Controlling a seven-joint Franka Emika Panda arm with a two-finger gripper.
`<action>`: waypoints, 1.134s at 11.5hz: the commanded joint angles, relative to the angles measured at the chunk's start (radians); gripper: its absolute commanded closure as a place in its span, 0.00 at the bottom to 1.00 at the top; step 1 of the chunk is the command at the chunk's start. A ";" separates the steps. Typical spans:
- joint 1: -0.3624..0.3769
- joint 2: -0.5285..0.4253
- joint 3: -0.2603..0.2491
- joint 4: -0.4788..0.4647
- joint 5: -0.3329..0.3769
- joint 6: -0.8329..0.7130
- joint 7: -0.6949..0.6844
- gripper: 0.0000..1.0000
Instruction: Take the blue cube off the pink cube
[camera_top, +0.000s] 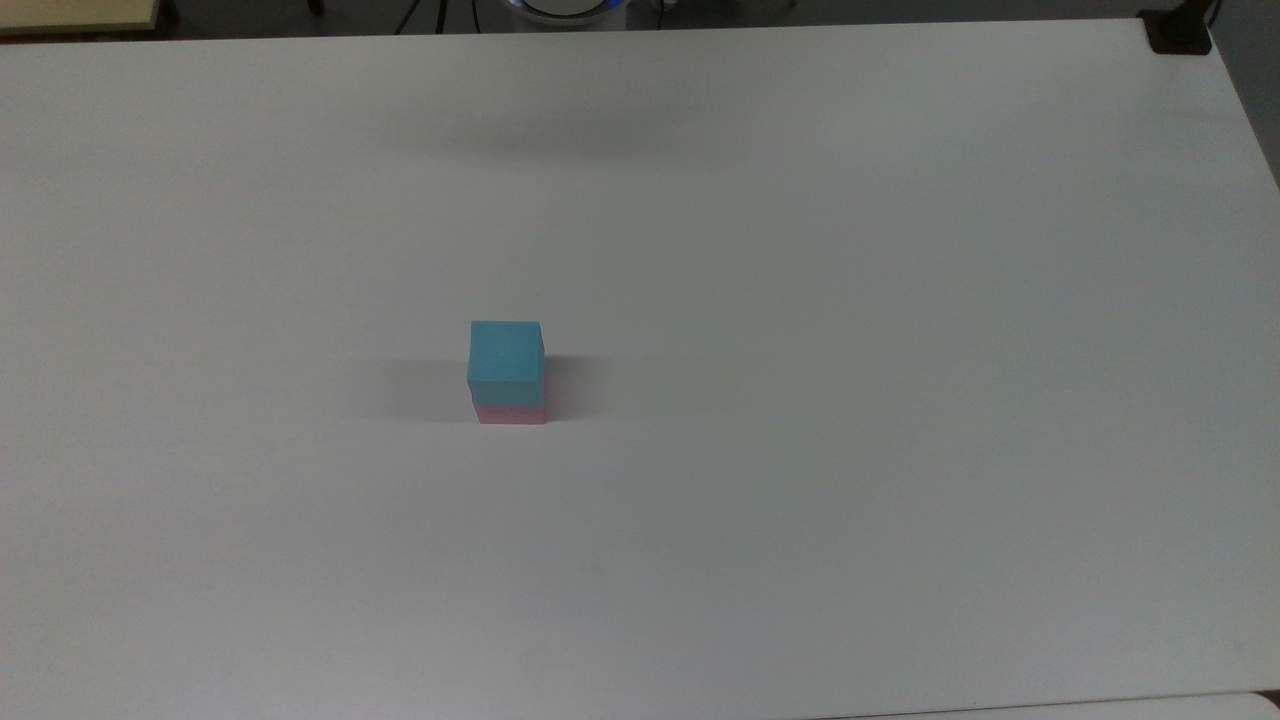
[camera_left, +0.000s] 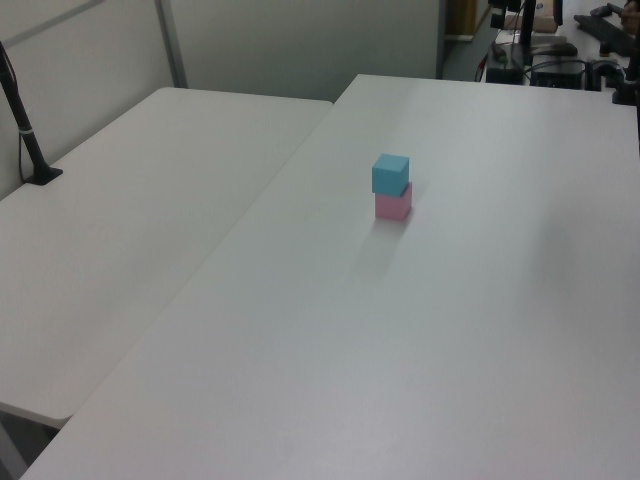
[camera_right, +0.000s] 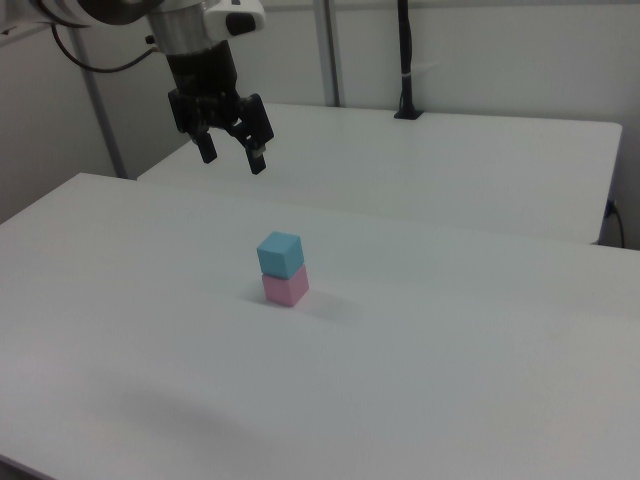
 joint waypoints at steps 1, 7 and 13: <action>0.018 -0.002 -0.007 -0.022 -0.006 0.023 -0.008 0.00; 0.020 0.004 -0.006 -0.022 -0.005 0.021 -0.008 0.00; 0.015 0.024 -0.006 -0.028 -0.008 0.023 -0.150 0.00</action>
